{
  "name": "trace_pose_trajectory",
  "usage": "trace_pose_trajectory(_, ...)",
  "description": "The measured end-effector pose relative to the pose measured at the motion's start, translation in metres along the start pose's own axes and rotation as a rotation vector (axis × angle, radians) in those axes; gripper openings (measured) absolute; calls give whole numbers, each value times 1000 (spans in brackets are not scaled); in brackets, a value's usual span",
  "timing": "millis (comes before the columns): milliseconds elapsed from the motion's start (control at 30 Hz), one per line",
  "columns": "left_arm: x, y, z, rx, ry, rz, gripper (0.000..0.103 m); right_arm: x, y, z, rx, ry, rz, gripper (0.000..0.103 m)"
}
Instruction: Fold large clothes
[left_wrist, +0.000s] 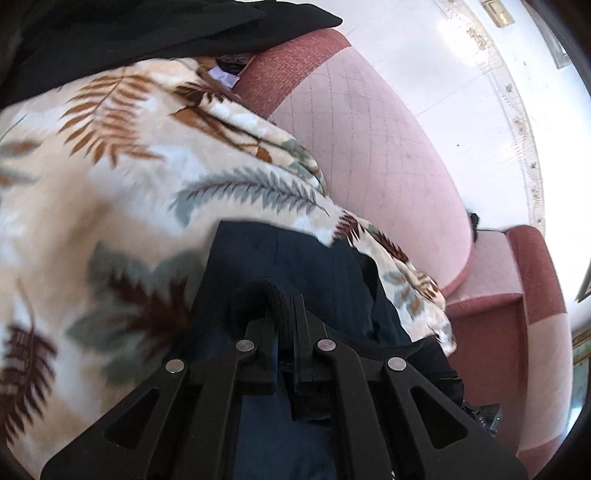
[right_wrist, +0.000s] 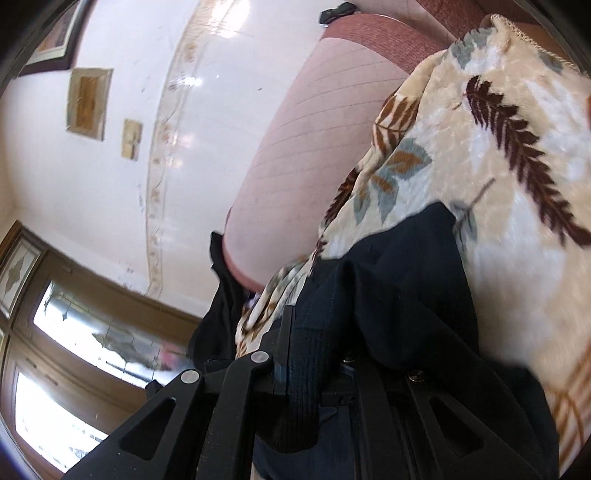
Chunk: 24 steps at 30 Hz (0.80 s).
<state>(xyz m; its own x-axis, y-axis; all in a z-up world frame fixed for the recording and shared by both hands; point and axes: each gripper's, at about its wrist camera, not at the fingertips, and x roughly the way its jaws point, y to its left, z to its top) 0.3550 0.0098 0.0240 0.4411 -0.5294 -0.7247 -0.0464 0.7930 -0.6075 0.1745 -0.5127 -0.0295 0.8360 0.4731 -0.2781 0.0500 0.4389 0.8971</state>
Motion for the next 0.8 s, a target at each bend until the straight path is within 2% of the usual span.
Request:
trace_pose_trajectory(133,35,-4,25,-1,24,35,3,31,-19,18,47,-8,-36,6)
trace_pose_trajectory(233,66,-3,36,12,36,91,3,50,-37,26,86,-11,-69,6)
trace_pose_trajectory(333,96,7,44,-22,96,145,3,69,-61,30,165,38,-102,8)
trace_pose_trajectory(400,99,17,49,-93,128,95,3,68,-73,33,244,51,-73,8)
trace_pose_trajectory(467,92,25,53,-145,140,15,4,57,-68,36,240,43,-35,13)
trace_pose_trajectory(533,70,29,62,-161,120,-65,5,37,-58,38,192,-2,-9,35)
trace_pose_trajectory(567,60,31,66,-166,100,-85,8,23,-53,39,174,-45,12,43)
trace_pose_trajectory(600,47,35,69,-167,72,-100,10,12,-51,40,162,-80,14,55)
trace_pose_trajectory(633,40,36,72,-161,61,-100,17,2,-49,41,145,-110,-1,59)
trace_pose_trajectory(667,30,38,71,-141,53,-92,25,-4,-47,42,122,-124,-40,59)
trace_pose_trajectory(733,23,38,63,-75,65,-61,33,-5,-44,43,76,-96,-155,60)
trace_pose_trajectory(800,28,37,48,1,110,-23,41,6,-39,41,17,-46,-263,60)
